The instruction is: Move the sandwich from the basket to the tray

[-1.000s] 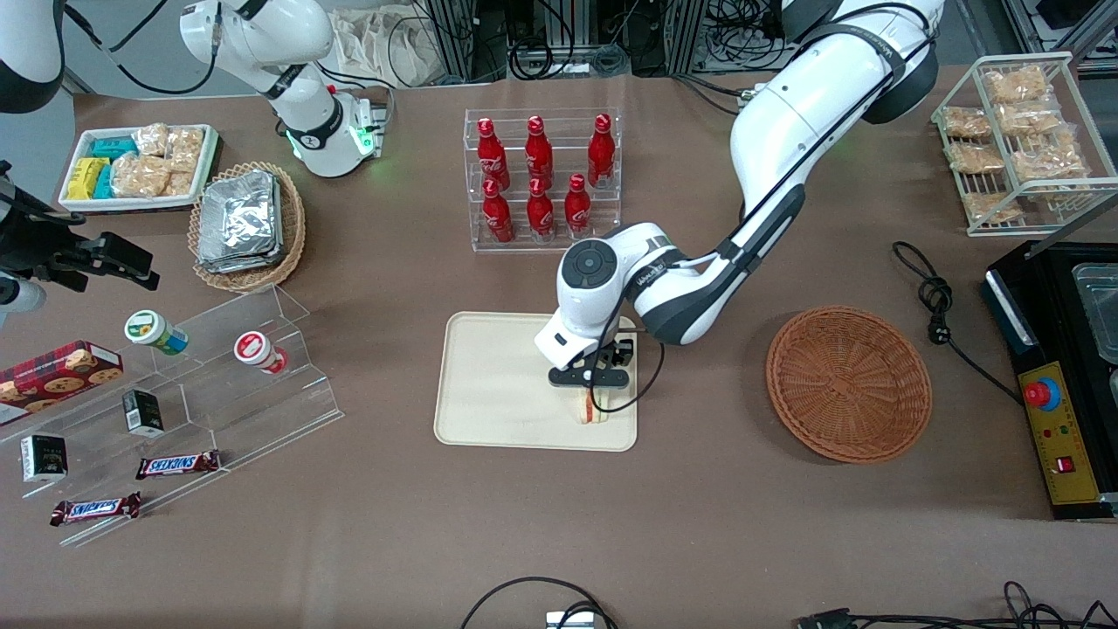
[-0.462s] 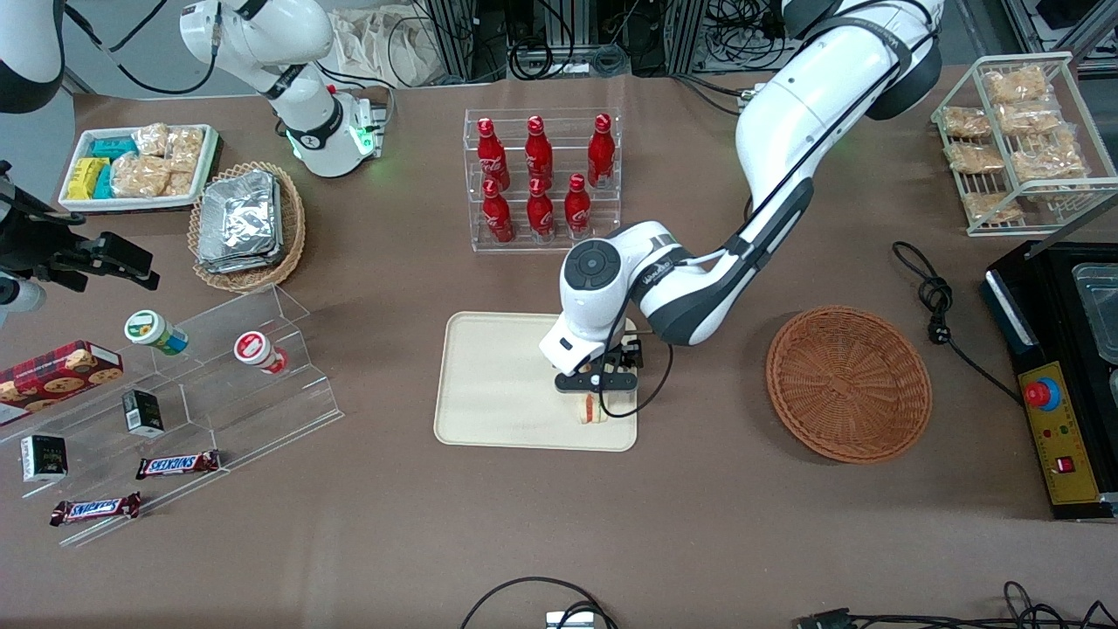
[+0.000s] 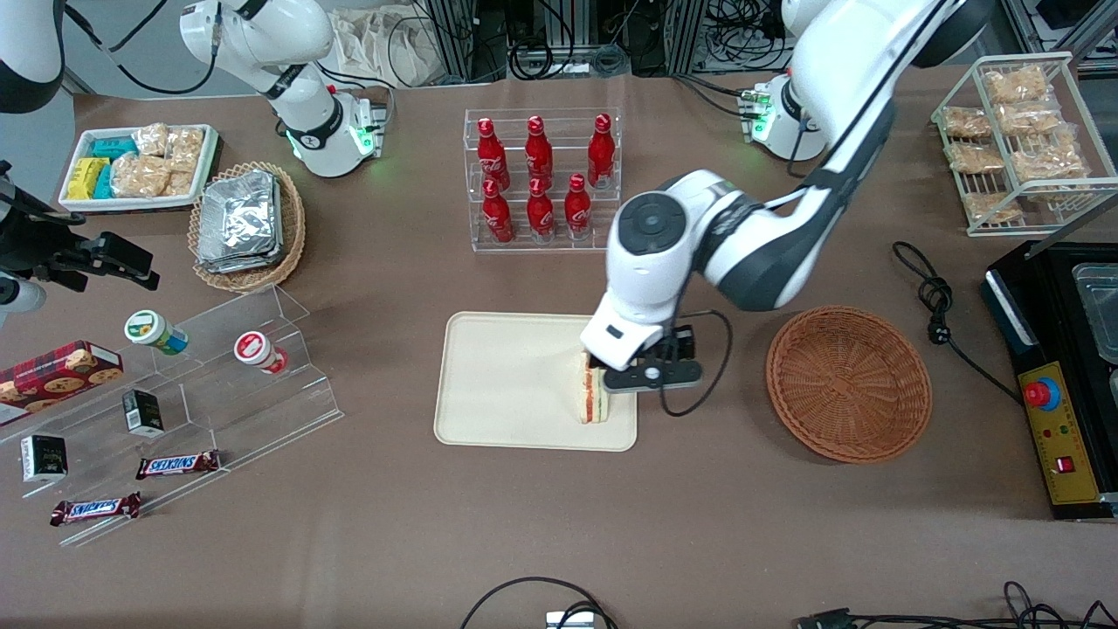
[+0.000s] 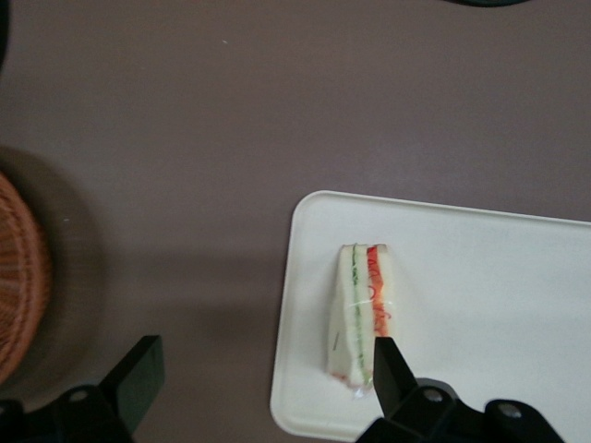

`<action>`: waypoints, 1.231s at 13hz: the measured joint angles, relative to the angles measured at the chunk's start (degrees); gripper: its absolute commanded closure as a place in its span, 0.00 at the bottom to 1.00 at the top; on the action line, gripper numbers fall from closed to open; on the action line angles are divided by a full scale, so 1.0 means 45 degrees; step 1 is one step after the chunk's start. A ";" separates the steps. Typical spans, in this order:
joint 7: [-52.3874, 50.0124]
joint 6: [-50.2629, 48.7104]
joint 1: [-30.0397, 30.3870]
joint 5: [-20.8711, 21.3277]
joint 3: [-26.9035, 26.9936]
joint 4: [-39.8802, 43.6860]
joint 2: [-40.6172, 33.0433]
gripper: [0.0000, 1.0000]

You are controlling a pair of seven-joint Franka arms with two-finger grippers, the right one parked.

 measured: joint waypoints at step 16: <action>0.8416 -0.3388 0.2437 -0.4578 0.4538 -0.1341 -0.5035 0.00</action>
